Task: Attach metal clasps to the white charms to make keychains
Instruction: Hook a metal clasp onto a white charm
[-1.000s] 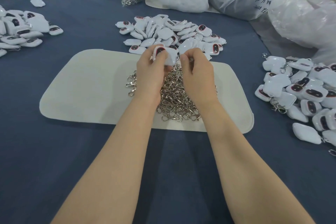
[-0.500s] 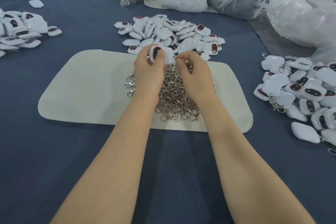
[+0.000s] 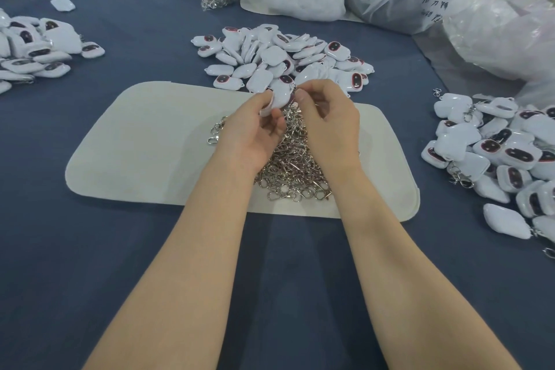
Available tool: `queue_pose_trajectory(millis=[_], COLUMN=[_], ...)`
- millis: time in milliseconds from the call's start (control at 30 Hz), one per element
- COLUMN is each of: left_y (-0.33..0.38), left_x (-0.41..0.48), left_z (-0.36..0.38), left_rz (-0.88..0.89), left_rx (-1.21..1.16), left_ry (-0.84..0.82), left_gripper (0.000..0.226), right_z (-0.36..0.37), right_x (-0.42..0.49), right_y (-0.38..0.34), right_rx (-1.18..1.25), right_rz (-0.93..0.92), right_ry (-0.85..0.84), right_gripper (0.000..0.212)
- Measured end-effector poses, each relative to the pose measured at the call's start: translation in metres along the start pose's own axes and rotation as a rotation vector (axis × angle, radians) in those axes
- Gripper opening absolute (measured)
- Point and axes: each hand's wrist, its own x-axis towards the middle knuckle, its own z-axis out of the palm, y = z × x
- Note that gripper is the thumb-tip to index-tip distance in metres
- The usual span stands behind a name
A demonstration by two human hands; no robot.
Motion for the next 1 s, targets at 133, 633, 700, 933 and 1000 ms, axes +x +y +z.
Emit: queue_pose_trajectory(millis=[133,633,700,933,1000], left_y=[-0.001,0.000,0.001,0.002,0.002], left_x=[0.001,-0.004,-0.004,-0.004,-0.004], left_z=[0.000,0.002,0.002,0.001,0.001], left_rz=[-0.011,-0.032,-0.040,-0.083,-0.098], left_rx=[0.037,0.072,0.062,0.003,-0.005], left_ry=[-0.001,-0.037,-0.032,-0.029,-0.031], left_gripper=[0.008,0.014,0.018,0.018,0.015], right_z=[0.000,0.000,0.001,0.004,0.004], right_x=[-0.001,-0.002,-0.002,-0.004,-0.004], right_y=[-0.001,-0.009,-0.010,-0.010,-0.010], right_rx=[-0.012,-0.068,-0.068,-0.085,-0.089], right_rz=[-0.007,-0.072,-0.081,-0.109,-0.115], right_ry=[-0.019,-0.096,-0.103,-0.109,-0.087], right_gripper=[0.010,0.010,0.010,0.012,0.013])
